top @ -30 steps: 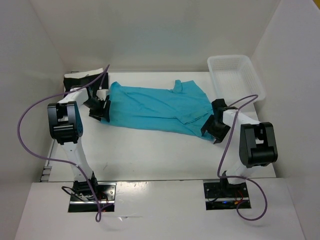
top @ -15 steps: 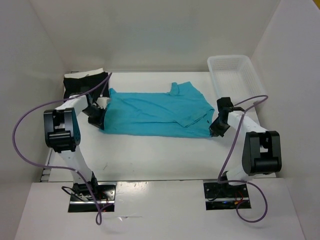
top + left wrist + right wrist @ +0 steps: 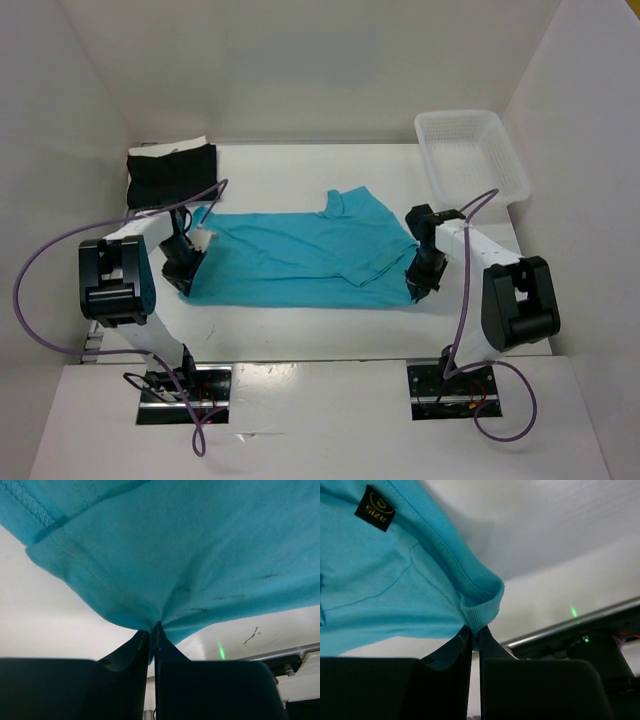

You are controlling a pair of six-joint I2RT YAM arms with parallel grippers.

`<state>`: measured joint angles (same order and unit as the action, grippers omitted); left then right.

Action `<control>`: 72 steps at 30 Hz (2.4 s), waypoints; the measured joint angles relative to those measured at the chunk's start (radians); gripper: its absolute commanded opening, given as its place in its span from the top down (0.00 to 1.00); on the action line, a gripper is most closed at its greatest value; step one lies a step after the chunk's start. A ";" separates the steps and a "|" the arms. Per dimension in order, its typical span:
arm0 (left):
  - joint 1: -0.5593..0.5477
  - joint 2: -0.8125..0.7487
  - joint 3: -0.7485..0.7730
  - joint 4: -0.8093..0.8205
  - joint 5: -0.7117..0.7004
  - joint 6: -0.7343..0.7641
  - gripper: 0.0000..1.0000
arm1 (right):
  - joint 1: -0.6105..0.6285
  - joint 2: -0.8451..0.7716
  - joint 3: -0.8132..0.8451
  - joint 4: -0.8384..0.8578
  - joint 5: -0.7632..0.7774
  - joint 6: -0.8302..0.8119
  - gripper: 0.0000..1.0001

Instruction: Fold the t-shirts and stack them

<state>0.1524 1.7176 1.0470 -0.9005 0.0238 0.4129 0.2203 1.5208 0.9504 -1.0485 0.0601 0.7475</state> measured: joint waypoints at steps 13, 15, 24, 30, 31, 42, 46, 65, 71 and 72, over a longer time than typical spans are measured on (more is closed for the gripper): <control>0.084 -0.114 -0.087 -0.050 -0.143 0.044 0.47 | 0.199 0.021 0.053 -0.182 0.026 0.037 0.29; 0.116 -0.129 -0.087 -0.060 -0.153 0.058 0.47 | 0.199 0.021 0.105 -0.210 0.039 0.040 0.29; 0.267 -0.114 0.297 -0.139 -0.033 0.111 0.41 | 0.208 0.264 0.816 -0.148 0.120 -0.098 0.22; 0.224 0.014 0.512 0.056 0.199 0.013 0.37 | 0.209 0.701 1.241 -0.008 0.198 -0.244 0.11; 0.215 0.061 0.529 0.078 0.235 -0.012 0.36 | 0.209 0.809 1.368 -0.029 0.213 -0.264 0.11; 0.105 0.320 0.591 0.180 0.356 -0.134 0.20 | 0.125 1.256 1.854 -0.096 0.231 -0.319 0.08; 0.061 0.322 0.621 0.232 0.343 -0.144 0.19 | 0.092 1.256 1.872 -0.093 0.225 -0.320 0.08; 0.009 0.412 0.570 0.308 0.226 -0.159 0.35 | 0.159 1.257 1.815 -0.096 0.144 -0.346 0.50; 0.012 0.426 0.568 0.348 0.178 -0.157 0.93 | 0.153 1.249 1.801 -0.095 0.146 -0.354 1.00; 0.013 0.423 0.562 0.353 0.180 -0.156 0.97 | 0.152 1.246 1.795 -0.094 0.145 -0.351 1.00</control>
<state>0.1654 2.1410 1.6093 -0.5476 0.2039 0.2569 0.3725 2.7667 2.7457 -1.1423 0.2054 0.3962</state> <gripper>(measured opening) 0.106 0.023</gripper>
